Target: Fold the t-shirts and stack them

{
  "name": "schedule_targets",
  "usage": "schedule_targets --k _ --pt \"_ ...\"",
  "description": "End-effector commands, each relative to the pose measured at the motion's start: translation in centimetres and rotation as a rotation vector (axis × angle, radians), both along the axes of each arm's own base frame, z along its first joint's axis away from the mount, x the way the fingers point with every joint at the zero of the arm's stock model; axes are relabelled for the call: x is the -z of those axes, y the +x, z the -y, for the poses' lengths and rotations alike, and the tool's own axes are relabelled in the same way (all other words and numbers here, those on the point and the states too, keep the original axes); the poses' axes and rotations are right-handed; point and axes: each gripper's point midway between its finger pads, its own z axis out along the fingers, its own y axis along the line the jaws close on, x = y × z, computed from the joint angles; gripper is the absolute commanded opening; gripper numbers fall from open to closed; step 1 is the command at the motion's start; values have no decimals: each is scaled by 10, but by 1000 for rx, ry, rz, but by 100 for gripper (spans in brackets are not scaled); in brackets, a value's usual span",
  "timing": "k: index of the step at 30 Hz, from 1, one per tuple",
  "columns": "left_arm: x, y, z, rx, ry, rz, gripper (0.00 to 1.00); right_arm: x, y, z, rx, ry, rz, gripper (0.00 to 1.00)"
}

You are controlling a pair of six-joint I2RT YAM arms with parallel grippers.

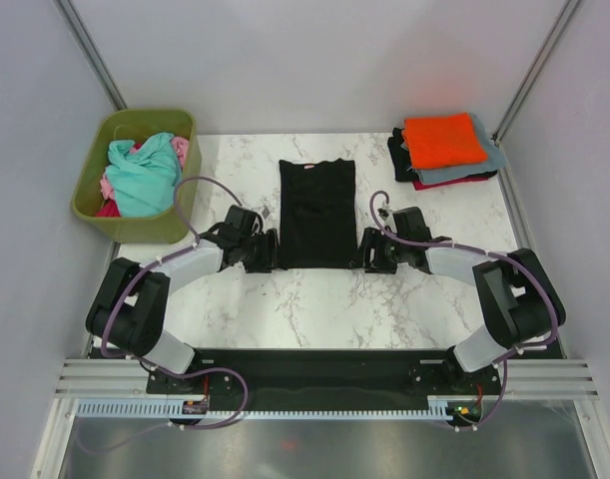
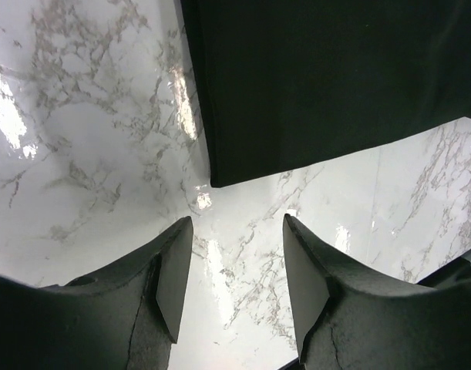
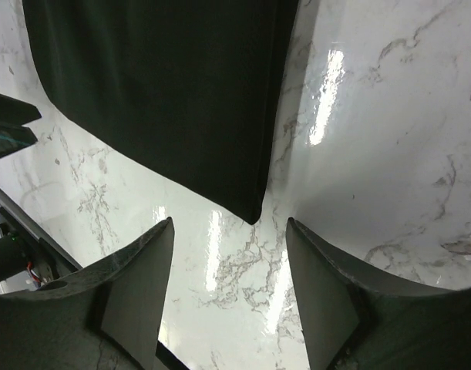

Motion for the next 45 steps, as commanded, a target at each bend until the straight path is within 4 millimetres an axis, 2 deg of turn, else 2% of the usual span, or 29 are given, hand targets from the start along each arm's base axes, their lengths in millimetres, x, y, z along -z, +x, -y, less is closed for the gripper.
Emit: schedule_targets --k 1,4,8,10,17,22,24,30,32,33,34,37,41,42,44,45 --pt "-4 5 6 -27 -61 38 57 6 1 -6 -9 33 10 65" --pt "1 4 6 -32 -64 34 58 11 1 -5 -3 26 11 54" --pt "11 4 4 -45 -52 24 58 16 3 -6 -1 30 10 36" --pt "14 6 3 -56 -47 30 59 20 3 -6 -1 27 1 30" --pt "14 9 6 -72 -74 51 60 25 3 -7 -15 25 -5 18" --pt "26 8 2 -87 -46 25 56 29 5 -7 -16 23 -13 14" --pt "26 15 2 -98 -48 52 54 30 4 -8 -20 22 -15 13" --pt "29 19 6 -101 -68 63 42 33 4 -8 -24 20 -22 7" --pt "27 20 11 -88 -88 64 35 31 6 -8 -25 22 -16 1" --pt "26 21 12 -83 -98 71 30 30 6 -9 -26 23 -13 0" --pt "24 22 15 -76 -107 72 19 30 7 -9 -24 22 -9 0" --pt "16 19 20 -55 -131 83 2 23 10 -9 -11 29 4 0" --pt "0 10 22 -36 -147 102 2 5 8 -8 12 47 42 0" --pt "-3 6 22 -34 -148 100 2 -5 6 -6 22 57 63 0" --pt "-14 -6 25 -23 -152 99 2 -12 -2 -3 25 60 58 0" --pt "-19 -8 28 -15 -155 110 2 -22 -6 -3 24 71 78 0"
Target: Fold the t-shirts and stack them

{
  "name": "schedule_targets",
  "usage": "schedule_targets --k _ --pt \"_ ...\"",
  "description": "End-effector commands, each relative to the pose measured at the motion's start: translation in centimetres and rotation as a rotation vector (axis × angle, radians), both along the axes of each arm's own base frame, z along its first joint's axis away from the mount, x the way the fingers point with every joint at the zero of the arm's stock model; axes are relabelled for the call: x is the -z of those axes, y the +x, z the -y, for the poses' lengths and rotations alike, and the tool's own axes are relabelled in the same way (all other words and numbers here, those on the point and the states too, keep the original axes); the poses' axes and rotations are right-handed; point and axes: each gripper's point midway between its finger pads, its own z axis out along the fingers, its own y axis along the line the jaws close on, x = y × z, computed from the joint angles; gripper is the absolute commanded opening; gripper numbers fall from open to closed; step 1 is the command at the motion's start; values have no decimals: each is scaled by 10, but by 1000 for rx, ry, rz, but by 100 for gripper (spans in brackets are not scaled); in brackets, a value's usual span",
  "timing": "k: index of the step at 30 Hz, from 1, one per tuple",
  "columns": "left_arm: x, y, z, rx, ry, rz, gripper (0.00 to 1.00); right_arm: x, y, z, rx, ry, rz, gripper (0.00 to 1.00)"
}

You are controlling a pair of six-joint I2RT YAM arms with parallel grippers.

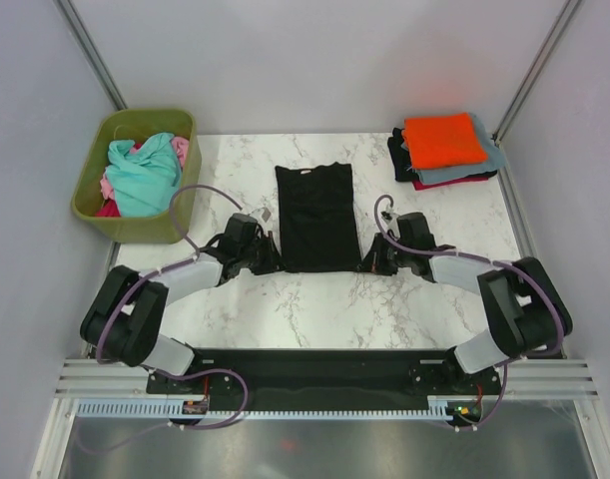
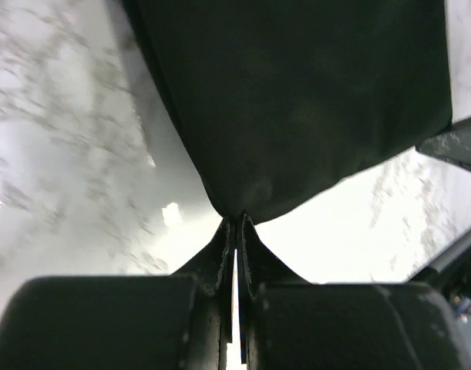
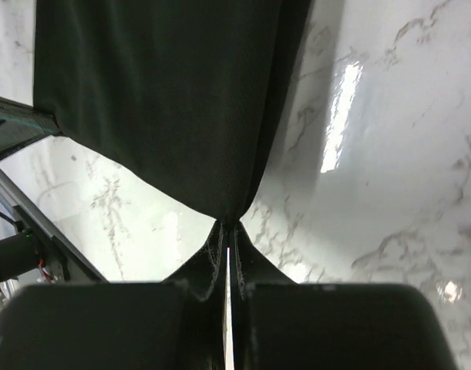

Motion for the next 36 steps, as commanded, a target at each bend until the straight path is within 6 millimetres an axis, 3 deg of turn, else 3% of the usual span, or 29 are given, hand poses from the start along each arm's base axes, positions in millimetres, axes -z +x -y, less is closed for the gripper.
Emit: schedule_targets --k 1,4,8,9,11,13,15,17,24,33,36 --pt "-27 -25 11 34 -21 7 2 -28 -10 4 18 14 43 0" --pt "-41 -45 19 54 -14 13 2 -45 -28 5 17 24 44 0" --pt "-81 -72 14 40 -42 46 2 -74 -49 8 22 30 83 0" --pt "-91 -73 14 37 -53 61 2 -92 -49 9 28 47 129 0" --pt "-106 -78 7 15 -54 75 2 -103 -56 12 39 38 131 0" --pt "-123 -74 3 4 -46 115 2 -127 -54 13 49 49 174 0" --pt "-135 -70 -2 -12 -22 134 2 -146 -42 14 60 33 222 0" --pt "-139 -63 -8 -36 24 163 2 -149 -37 15 51 -2 212 0" --pt "-169 -23 -17 -98 83 239 2 -174 12 11 59 -93 288 0" --pt "-162 29 -18 -117 117 199 2 -174 68 7 69 -158 300 0" --pt "-159 50 -28 -145 112 176 2 -171 85 7 70 -167 294 0"
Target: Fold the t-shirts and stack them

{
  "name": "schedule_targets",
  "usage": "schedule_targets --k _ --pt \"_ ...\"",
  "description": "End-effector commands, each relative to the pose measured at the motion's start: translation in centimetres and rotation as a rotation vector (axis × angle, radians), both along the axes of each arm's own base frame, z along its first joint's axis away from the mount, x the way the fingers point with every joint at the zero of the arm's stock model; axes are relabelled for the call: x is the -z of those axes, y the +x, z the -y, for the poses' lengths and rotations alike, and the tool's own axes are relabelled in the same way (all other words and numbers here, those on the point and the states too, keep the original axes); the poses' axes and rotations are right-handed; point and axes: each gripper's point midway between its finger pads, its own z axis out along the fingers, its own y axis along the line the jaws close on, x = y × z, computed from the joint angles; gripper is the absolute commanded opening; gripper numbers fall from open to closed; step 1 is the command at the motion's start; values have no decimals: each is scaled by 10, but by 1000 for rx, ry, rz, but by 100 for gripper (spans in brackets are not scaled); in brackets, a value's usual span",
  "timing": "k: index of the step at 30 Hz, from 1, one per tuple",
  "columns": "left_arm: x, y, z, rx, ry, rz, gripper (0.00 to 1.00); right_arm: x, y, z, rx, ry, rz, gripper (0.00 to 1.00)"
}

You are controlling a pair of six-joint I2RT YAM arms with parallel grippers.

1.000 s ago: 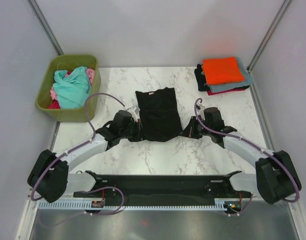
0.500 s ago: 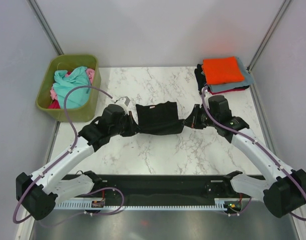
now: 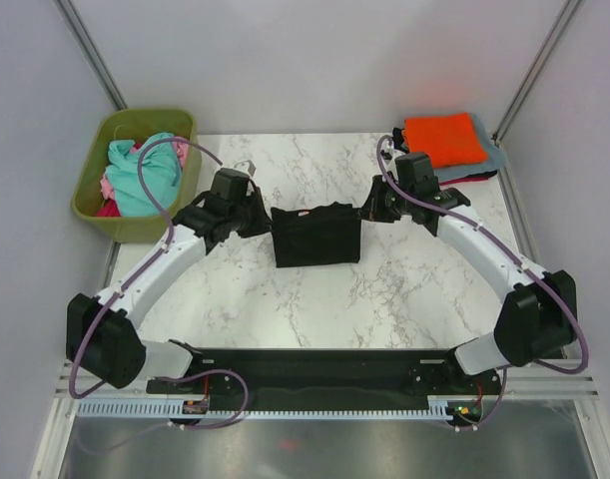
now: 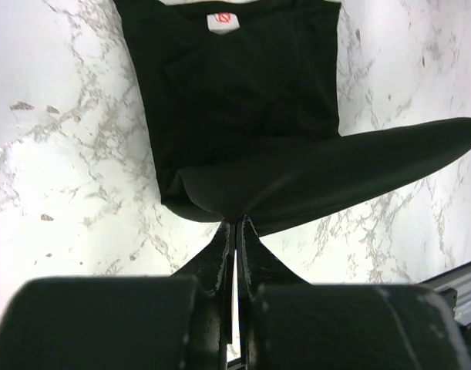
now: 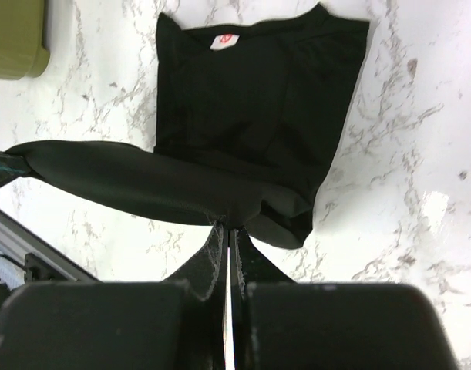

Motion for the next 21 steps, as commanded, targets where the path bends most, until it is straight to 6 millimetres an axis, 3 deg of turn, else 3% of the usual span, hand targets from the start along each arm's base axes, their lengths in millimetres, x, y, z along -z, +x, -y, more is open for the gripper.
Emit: schedule_targets --k 1,9,10,12,13,15,16,18,19,21 --pt "-17 27 -7 15 -8 48 2 -16 29 8 25 -29 68 0" --pt "-17 66 -10 27 -28 22 2 2 68 4 37 -44 29 0" --pt "-5 71 -9 30 -21 -7 2 3 72 4 41 -43 27 0" --pt "-5 85 -8 33 -24 -7 2 9 85 3 55 -54 21 0" --pt "11 91 -7 35 -18 -49 2 19 90 3 60 -63 2 0" --pt "13 108 -8 26 -33 -61 2 21 102 2 68 -60 2 0" --pt "34 114 -7 25 -28 -111 2 38 109 2 69 -71 -29 0" --pt "35 133 -6 23 -49 -109 2 41 126 1 74 -62 -26 0" --pt "43 139 -6 24 -52 -128 2 64 134 0 80 -69 -71 0" --pt "60 162 -3 39 -65 -152 2 65 157 3 107 -54 -71 0"
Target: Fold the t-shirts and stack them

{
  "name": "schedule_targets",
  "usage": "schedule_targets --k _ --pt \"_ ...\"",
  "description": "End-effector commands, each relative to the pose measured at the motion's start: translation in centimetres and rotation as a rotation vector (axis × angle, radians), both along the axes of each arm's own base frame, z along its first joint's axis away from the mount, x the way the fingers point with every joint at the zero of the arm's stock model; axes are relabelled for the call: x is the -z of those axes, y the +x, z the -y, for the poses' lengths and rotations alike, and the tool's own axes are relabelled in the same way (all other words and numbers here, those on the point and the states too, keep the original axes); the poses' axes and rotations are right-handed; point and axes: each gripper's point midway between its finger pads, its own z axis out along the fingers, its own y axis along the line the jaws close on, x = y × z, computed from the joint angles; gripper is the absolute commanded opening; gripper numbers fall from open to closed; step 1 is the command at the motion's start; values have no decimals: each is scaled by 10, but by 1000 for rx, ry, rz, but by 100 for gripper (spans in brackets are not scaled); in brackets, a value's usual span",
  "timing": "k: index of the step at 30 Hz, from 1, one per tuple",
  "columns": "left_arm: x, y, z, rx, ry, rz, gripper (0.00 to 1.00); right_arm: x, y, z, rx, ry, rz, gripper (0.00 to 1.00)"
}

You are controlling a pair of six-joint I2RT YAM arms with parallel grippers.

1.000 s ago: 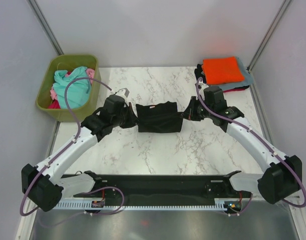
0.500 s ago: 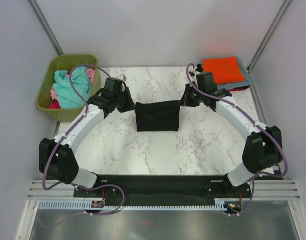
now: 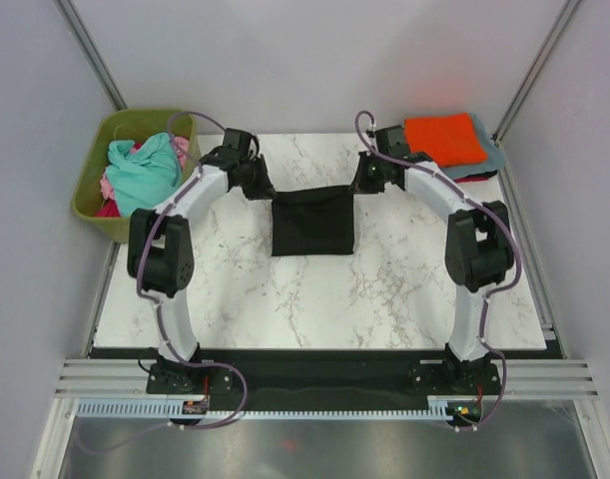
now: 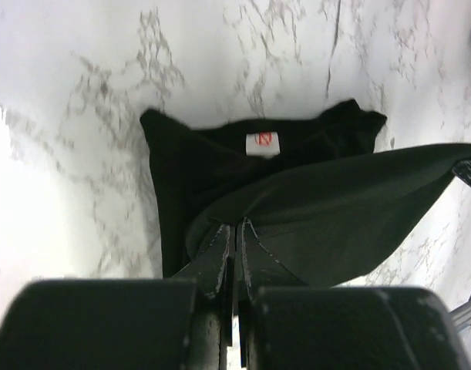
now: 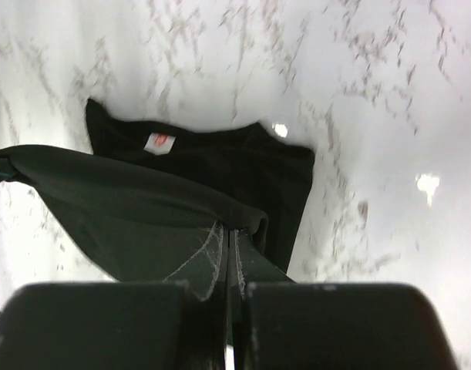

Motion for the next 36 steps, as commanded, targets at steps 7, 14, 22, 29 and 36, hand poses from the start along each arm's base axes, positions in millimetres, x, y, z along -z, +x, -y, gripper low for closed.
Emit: schedule_targets --k 7,14,22,29,36 --pt "42 99 20 136 -123 -22 20 61 83 10 92 72 -86 0" --pt "31 112 2 63 -125 -22 52 30 117 11 46 131 16 95" --pt "-40 99 -19 28 -52 105 62 -60 90 24 30 126 185 98" --pt "-92 29 -23 89 -19 166 61 7 36 38 35 75 62 98" --pt "-64 -60 -27 154 40 96 60 63 34 35 68 95 -28 97"
